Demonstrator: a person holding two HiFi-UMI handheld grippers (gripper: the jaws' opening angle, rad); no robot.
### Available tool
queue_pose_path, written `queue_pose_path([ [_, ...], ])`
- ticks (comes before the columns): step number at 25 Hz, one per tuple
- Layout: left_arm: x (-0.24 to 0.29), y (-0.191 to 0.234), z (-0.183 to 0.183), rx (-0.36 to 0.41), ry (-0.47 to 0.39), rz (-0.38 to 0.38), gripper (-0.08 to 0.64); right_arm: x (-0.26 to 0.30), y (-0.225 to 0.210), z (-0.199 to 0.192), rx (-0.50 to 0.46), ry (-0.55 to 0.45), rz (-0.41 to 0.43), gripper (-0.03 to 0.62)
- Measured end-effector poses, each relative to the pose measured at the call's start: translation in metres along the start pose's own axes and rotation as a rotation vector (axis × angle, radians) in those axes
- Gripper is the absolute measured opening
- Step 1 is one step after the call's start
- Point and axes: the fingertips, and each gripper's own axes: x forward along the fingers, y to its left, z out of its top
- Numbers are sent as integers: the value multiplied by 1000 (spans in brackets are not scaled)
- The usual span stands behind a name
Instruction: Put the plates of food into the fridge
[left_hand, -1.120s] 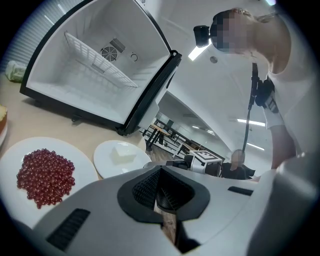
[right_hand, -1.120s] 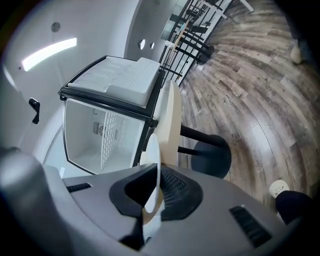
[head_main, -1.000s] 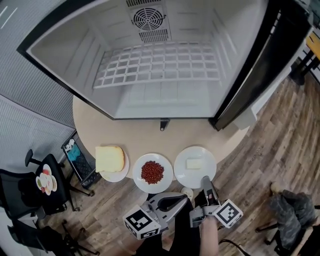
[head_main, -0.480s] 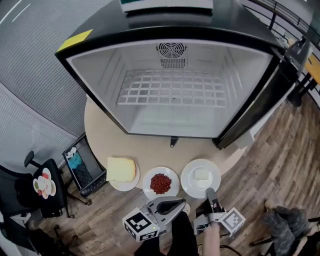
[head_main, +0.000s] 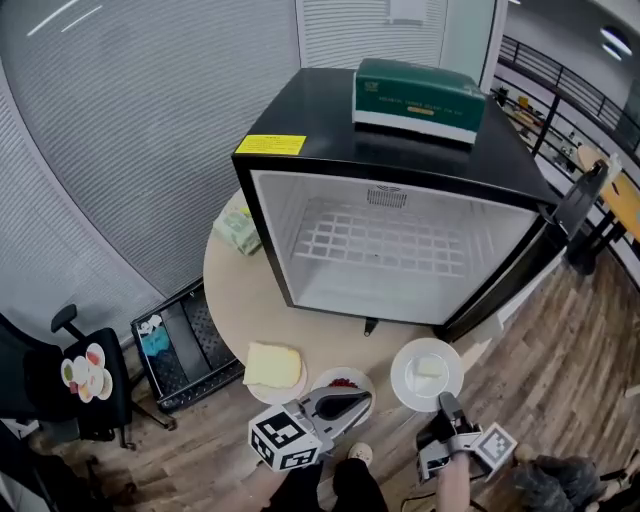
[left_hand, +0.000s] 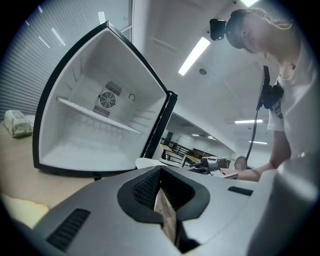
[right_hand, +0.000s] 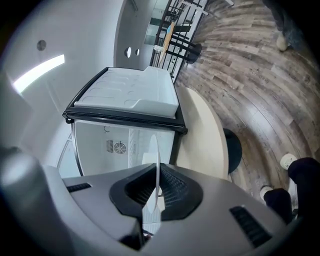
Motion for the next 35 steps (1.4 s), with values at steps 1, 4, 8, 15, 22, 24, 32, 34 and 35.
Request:
queue_pose_path([
  [1, -4, 3, 9, 5, -14, 5, 5, 3, 9, -2, 1, 4, 9, 17],
  [4, -16, 12, 28, 13, -48, 17, 5, 16, 35, -11, -5, 22, 36, 17],
  [8, -29, 23, 47, 26, -84, 12, 5, 43, 78, -20, -38, 61, 77, 18],
  [15, -43, 50, 71, 24, -137, 7, 5, 122, 161, -41, -153, 153, 133, 18],
  [22, -38, 93, 124, 76, -169, 9, 5, 197, 188, -65, -170, 179, 127, 18],
  [24, -36, 104, 139, 85, -188, 13, 5, 214, 191, -68, -166, 180, 108, 18],
  [32, -35, 134, 159, 71, -236, 22, 5, 277, 201, -76, -269, 210, 6, 18],
  [34, -38, 139, 157, 45, -253, 26, 5, 284, 202, -78, -308, 213, -18, 18],
  [35, -39, 140, 156, 35, -258, 25, 5, 287, 203, -79, -320, 213, -25, 18],
])
